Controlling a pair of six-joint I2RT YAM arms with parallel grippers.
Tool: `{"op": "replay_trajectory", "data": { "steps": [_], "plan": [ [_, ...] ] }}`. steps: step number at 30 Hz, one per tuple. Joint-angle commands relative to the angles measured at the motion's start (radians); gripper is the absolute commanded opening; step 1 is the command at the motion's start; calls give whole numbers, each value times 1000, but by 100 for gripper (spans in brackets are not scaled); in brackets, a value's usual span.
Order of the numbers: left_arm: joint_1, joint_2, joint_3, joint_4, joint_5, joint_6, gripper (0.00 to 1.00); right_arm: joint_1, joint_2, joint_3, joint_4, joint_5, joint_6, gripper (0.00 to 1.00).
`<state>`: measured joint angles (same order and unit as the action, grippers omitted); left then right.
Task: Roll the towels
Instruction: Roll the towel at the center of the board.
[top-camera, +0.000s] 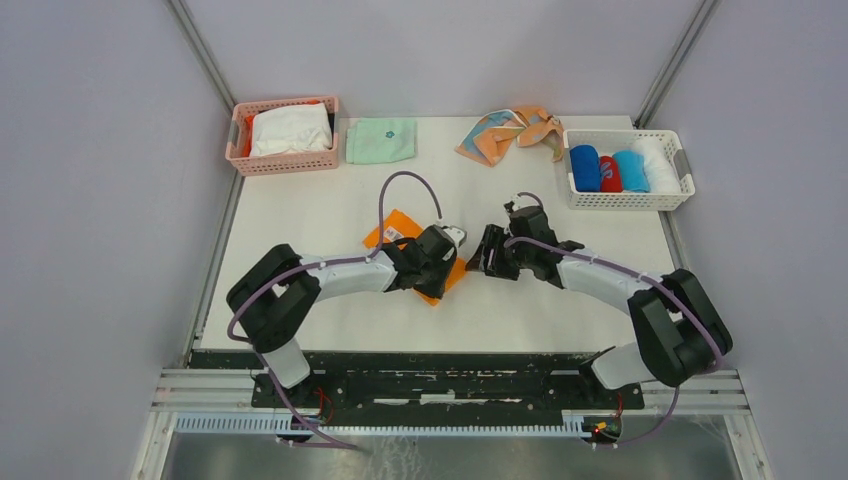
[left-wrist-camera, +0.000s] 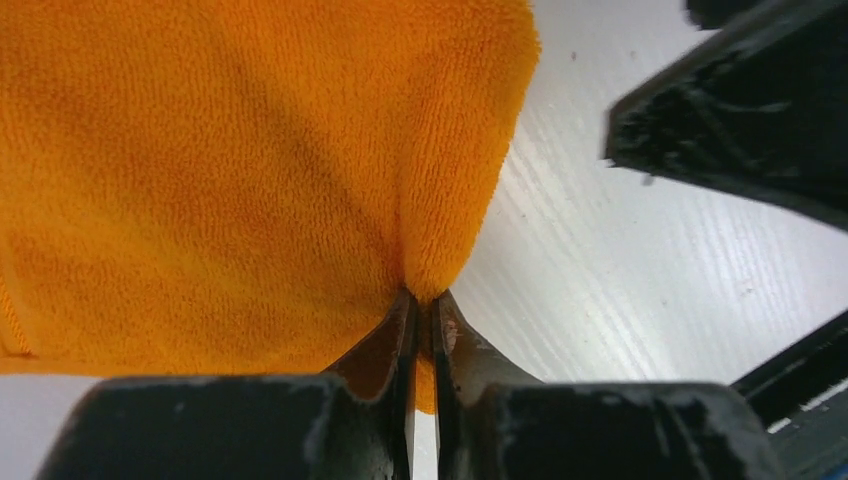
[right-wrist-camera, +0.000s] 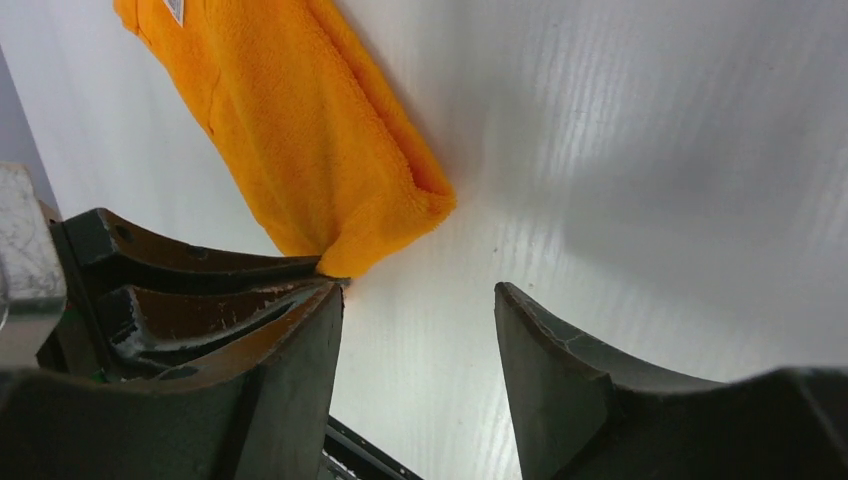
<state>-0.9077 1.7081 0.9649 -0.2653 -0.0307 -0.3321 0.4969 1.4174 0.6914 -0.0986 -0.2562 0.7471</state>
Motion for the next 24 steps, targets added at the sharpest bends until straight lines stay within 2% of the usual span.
{"op": "replay_trajectory", "data": {
  "steps": [1, 6, 9, 12, 16, 19, 21, 24],
  "plan": [
    [17, -30, -21, 102, 152, -62, 12, 17, 56, -5, 153, -30, 138, 66],
    [45, -39, -54, 150, 189, -92, 11, 40, 155, 20, 204, -15, 205, 66],
    [53, -40, -58, 154, 190, -96, 11, 44, 205, 29, 206, 15, 228, 62],
    [53, -49, -63, 158, 184, -96, 11, 45, 237, 41, 173, 46, 241, 53],
    [47, -66, -71, 163, 175, -97, 15, 47, 256, 81, 79, 80, 270, 32],
    [17, -102, -80, 154, 115, -92, 22, 49, 257, 121, -17, 110, 293, 20],
    [-12, -128, -88, 148, 58, -85, 29, 49, 254, 152, -83, 126, 306, 15],
    [-67, -162, -95, 147, -51, -67, 45, 48, 252, 197, -169, 132, 321, 9]
  ]
}}
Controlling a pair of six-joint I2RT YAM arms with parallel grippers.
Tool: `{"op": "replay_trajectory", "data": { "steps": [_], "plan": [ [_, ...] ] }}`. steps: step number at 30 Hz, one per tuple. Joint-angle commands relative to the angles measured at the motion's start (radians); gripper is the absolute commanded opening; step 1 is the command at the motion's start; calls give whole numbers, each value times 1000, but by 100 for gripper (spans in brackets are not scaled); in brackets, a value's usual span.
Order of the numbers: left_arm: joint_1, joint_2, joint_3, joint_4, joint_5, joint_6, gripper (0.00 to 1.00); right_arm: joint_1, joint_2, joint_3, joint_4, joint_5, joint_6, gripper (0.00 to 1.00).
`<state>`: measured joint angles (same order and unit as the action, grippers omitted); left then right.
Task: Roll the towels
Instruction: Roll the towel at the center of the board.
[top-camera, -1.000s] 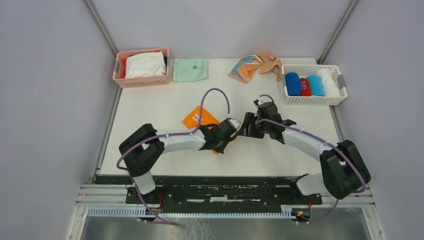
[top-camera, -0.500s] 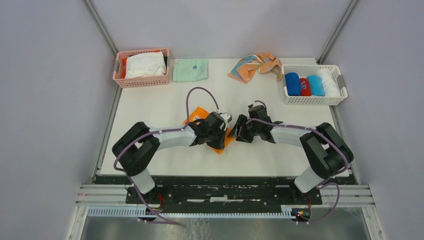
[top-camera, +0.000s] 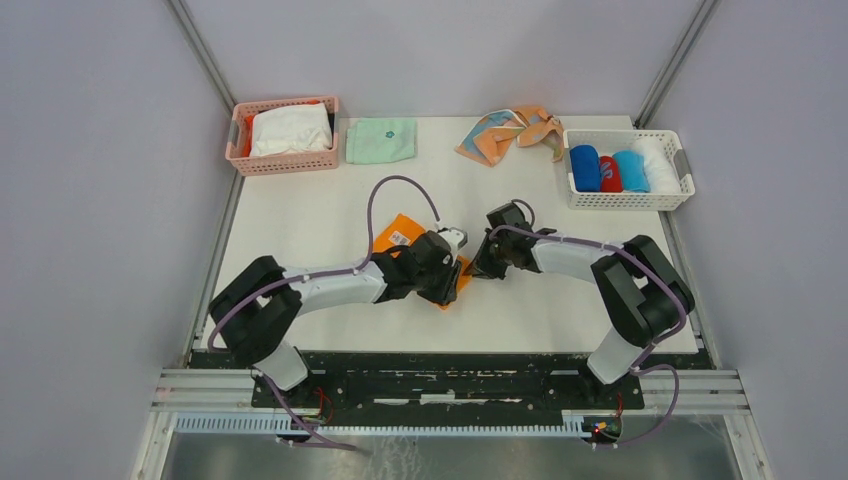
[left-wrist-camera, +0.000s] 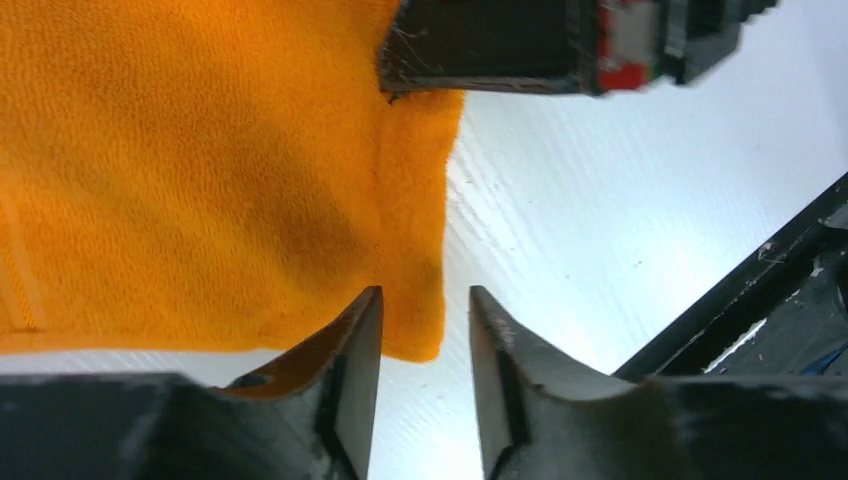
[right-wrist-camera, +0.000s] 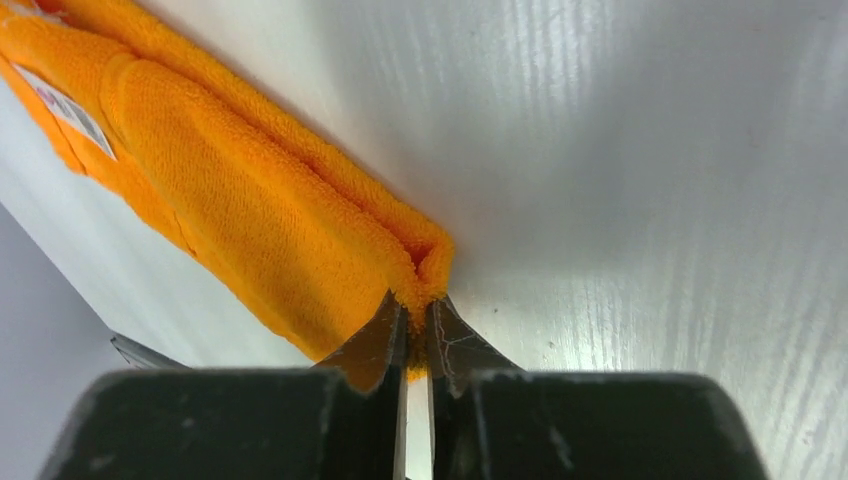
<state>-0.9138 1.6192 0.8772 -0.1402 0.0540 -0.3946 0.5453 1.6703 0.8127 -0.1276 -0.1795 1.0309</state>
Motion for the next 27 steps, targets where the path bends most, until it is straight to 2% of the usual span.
{"op": "replay_trajectory", "data": {
  "steps": [1, 5, 12, 17, 20, 27],
  "plan": [
    [-85, -77, -6, 21, -182, 6, 49, 0, 1, 88, -165, 54, 45, 8],
    [-186, -53, 30, 6, -378, 59, 56, 1, 21, 156, -283, 48, 62, 2],
    [-274, 37, 79, 48, -590, 109, 58, 0, 31, 187, -348, 50, 87, 0],
    [-287, 101, 94, 98, -605, 143, 57, 1, 30, 194, -365, 49, 87, 0],
    [-288, 141, 113, 89, -595, 147, 53, 1, 28, 193, -370, 51, 87, 0],
    [-318, 145, 106, 108, -562, 156, 52, -1, 33, 191, -363, 49, 89, 0]
  ]
}}
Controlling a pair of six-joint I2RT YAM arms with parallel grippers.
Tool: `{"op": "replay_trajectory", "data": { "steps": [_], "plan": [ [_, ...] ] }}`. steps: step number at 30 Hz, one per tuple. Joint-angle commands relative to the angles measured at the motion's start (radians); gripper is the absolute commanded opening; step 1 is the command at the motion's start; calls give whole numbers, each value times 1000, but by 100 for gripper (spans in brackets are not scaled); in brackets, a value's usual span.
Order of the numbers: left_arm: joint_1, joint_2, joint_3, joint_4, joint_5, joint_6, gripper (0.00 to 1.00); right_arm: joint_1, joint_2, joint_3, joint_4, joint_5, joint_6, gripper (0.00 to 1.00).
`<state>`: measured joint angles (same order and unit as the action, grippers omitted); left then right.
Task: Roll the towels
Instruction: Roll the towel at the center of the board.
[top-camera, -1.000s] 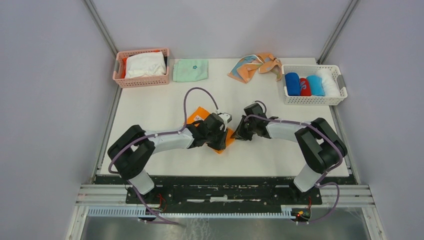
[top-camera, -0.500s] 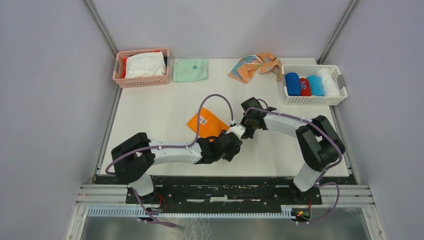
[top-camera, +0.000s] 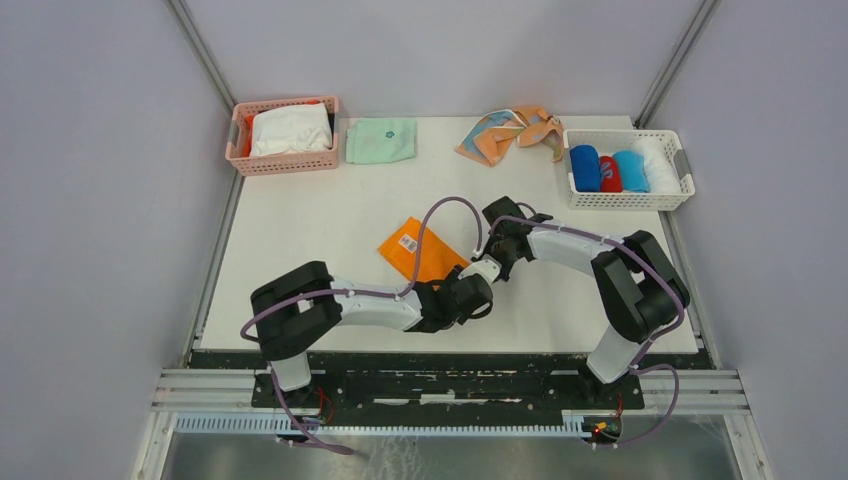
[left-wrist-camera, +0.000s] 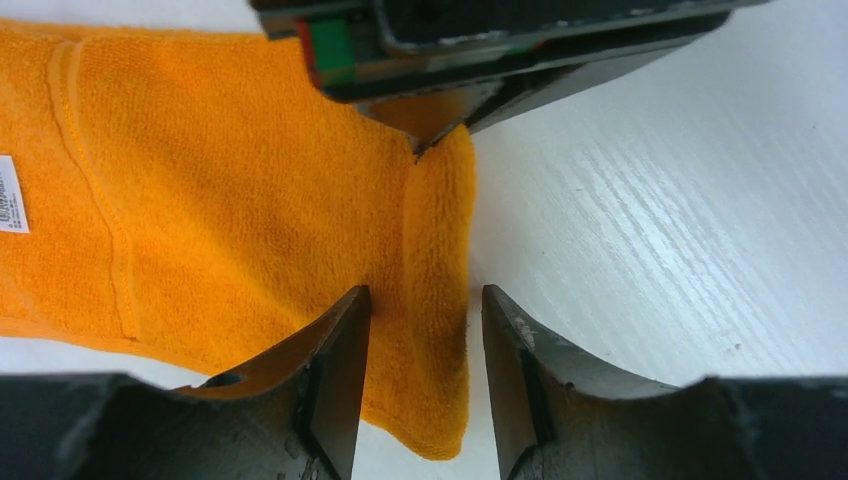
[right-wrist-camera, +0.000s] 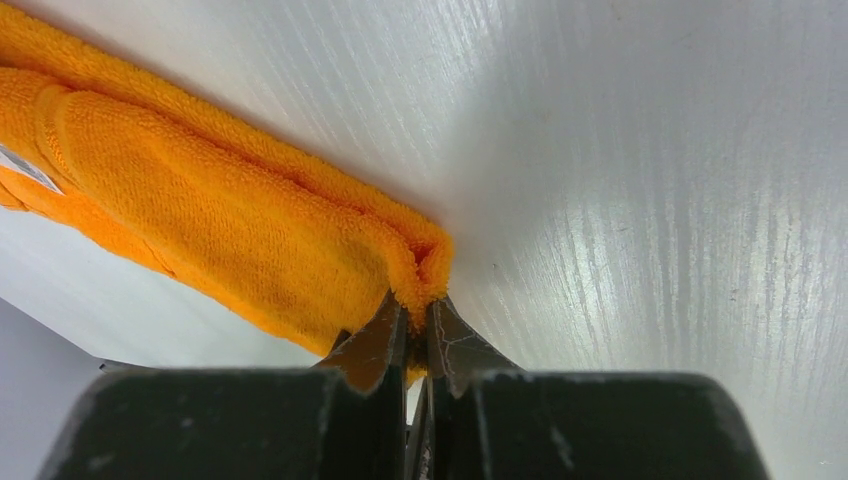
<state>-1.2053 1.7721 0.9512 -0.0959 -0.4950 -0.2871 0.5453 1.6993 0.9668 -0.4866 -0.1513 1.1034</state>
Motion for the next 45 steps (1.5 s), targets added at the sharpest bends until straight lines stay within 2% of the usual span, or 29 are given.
{"op": "replay_trajectory", "data": {
  "steps": [1, 3, 9, 13, 21, 25, 34, 40, 45],
  "plan": [
    [-29, -5, 31, 65, -16, 50, 51, -1, 6, 39, -2, 17, 16, 0],
    [-30, 11, 40, 56, -24, 47, 46, -1, 9, 41, 0, 14, 14, 0],
    [-21, 40, 61, 20, -42, 13, 18, -9, 2, 43, 13, 5, -17, 0],
    [36, 5, 35, 43, 80, -33, 3, -24, -13, 26, 78, -56, -50, 6],
    [255, -73, -87, 196, 588, -217, 3, -78, -148, -71, 288, -144, -112, 40],
    [365, -63, -164, 337, 791, -342, 3, -119, -207, -150, 403, -184, -123, 50],
    [538, 27, -318, 670, 1039, -668, 3, -139, -208, -311, 650, -233, -158, 51],
    [621, 111, -439, 961, 1090, -886, 3, -140, -116, -363, 833, -296, -145, 50],
    [639, 159, -461, 1028, 1104, -938, 3, -134, -20, -374, 978, -359, -88, 51]
  ]
}}
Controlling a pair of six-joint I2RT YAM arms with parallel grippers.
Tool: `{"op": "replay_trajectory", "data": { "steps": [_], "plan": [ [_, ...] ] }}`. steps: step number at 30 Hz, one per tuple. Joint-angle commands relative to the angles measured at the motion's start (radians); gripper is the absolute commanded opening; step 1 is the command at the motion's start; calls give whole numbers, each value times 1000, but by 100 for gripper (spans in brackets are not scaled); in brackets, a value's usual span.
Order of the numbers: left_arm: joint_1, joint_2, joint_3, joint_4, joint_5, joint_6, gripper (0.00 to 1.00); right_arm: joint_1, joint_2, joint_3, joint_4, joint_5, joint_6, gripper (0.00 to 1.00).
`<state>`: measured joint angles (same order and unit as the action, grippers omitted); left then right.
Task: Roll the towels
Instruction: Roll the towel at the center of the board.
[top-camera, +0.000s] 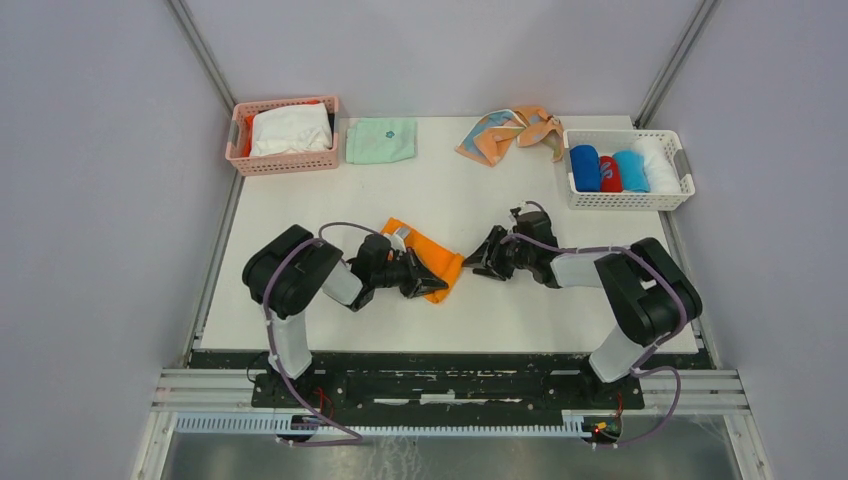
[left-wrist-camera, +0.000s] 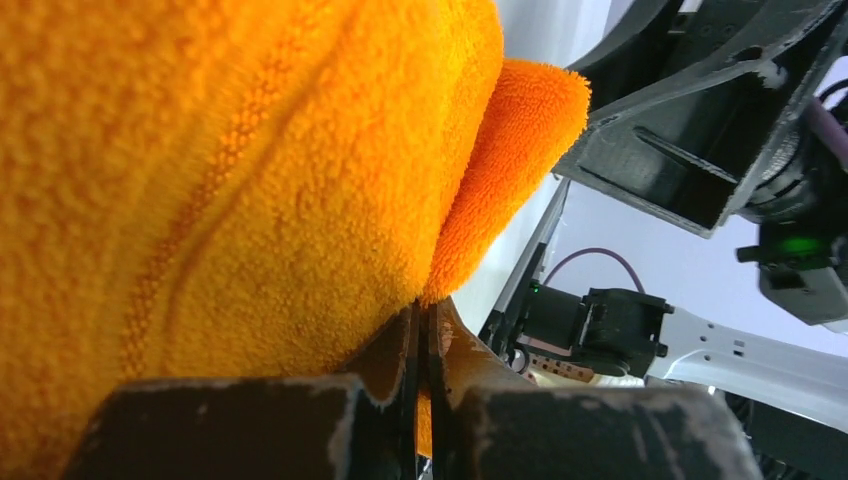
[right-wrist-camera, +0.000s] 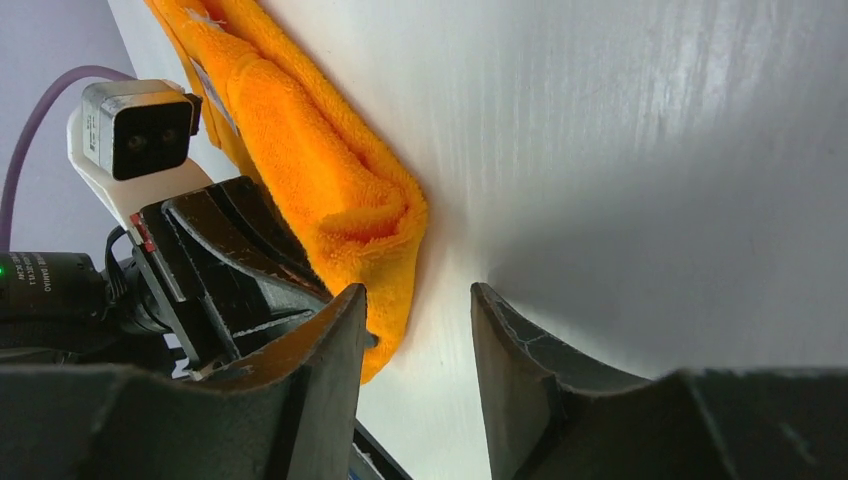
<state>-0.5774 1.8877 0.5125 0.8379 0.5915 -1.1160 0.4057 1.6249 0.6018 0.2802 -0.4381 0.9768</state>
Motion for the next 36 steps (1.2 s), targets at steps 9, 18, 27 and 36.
{"op": "replay_trajectory", "data": {
  "steps": [9, 18, 27, 36],
  "plan": [
    [16, 26, 5, -51, -12, -57, 3, 33, 153, -14, 338, -69, 94, 53],
    [16, 19, 37, -150, -32, -35, 3, 42, 229, 9, 251, 19, 72, 46],
    [16, 22, 59, -225, -41, -15, 3, 61, 236, 64, -10, 183, 41, 44],
    [9, -127, 68, -438, -115, 76, 24, 95, 185, 193, -428, 403, 6, 14]
  ]
}}
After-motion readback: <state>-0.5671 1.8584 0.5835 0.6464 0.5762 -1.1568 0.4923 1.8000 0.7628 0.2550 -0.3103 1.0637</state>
